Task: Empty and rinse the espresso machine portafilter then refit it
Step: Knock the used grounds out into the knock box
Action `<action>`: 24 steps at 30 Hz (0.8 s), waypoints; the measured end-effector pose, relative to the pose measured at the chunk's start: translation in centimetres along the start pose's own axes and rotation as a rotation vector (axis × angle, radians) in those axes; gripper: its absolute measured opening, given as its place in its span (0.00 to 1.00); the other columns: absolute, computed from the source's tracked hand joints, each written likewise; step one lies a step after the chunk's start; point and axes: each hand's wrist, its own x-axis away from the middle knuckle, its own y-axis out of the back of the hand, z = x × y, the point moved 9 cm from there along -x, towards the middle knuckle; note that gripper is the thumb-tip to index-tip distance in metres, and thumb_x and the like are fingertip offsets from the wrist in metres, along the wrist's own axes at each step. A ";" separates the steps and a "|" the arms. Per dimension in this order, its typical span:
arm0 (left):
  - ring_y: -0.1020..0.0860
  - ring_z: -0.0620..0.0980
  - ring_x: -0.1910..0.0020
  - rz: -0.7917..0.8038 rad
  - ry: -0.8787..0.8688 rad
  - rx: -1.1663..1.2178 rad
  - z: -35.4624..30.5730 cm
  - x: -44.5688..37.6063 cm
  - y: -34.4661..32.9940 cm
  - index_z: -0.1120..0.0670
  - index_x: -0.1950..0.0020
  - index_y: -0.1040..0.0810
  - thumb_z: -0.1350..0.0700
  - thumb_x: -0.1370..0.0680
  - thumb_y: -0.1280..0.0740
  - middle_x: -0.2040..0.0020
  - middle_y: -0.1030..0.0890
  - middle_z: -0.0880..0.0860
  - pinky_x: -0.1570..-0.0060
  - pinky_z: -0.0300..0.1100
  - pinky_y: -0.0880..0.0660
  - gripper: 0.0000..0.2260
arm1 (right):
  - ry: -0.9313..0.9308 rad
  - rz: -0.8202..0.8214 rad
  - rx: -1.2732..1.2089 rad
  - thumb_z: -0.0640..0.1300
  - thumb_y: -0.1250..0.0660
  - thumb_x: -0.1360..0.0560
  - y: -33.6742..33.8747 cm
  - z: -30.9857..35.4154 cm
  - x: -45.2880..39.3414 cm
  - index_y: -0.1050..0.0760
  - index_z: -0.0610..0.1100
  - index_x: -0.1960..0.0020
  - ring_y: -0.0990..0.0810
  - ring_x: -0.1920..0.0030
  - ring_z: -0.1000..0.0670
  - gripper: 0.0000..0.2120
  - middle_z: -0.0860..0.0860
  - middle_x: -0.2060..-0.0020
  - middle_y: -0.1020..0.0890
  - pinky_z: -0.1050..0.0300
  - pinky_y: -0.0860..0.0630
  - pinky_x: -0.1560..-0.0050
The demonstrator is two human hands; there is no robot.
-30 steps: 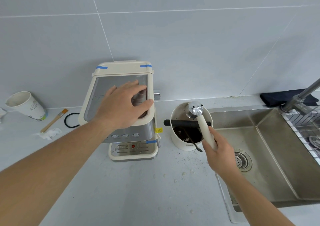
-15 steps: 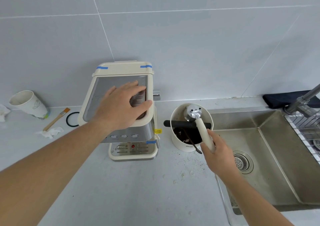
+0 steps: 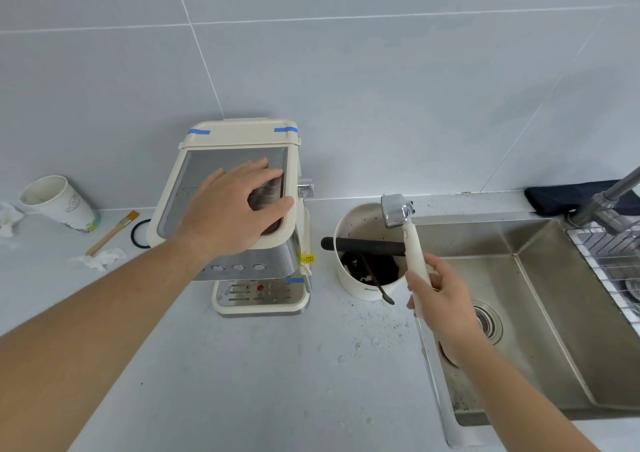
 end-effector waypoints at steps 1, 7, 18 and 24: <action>0.35 0.49 0.26 0.002 -0.003 -0.003 0.1 0.0 -0.1 0.41 0.30 0.29 0.36 0.24 0.38 0.24 0.33 0.46 0.25 0.52 0.46 0.24 | -0.049 0.025 -0.135 0.42 0.33 0.22 -0.1 -0.1 0.1 0.28 0.47 0.33 0.22 0.70 0.49 0.18 0.45 0.62 0.20 0.54 0.26 0.69; 0.27 0.54 0.39 0.032 -0.018 -0.035 0.4 -0.5 -0.6 0.41 0.35 0.28 0.31 0.26 0.44 0.35 0.25 0.50 0.32 0.59 0.36 0.24 | -0.193 0.269 -0.606 0.38 0.35 0.22 -1.6 2.1 2.0 0.27 0.38 0.38 0.26 0.71 0.49 0.13 0.45 0.64 0.23 0.57 0.28 0.73; 0.32 0.47 0.29 0.014 -0.049 0.007 0.7 -0.4 -0.9 0.42 0.31 0.29 0.33 0.26 0.43 0.27 0.31 0.44 0.25 0.52 0.47 0.26 | -0.149 0.371 -0.803 0.42 0.36 0.28 -4.6 6.4 6.3 0.27 0.39 0.38 0.28 0.72 0.51 0.19 0.45 0.63 0.24 0.60 0.34 0.78; 0.30 0.47 0.52 -0.002 -0.134 -0.077 -0.2 -0.4 -0.6 0.45 0.43 0.28 0.34 0.25 0.48 0.51 0.28 0.44 0.39 0.52 0.35 0.20 | -0.074 0.270 -0.671 0.41 0.33 0.28 -4.4 7.4 8.4 0.28 0.38 0.44 0.28 0.73 0.51 0.14 0.46 0.65 0.23 0.61 0.33 0.79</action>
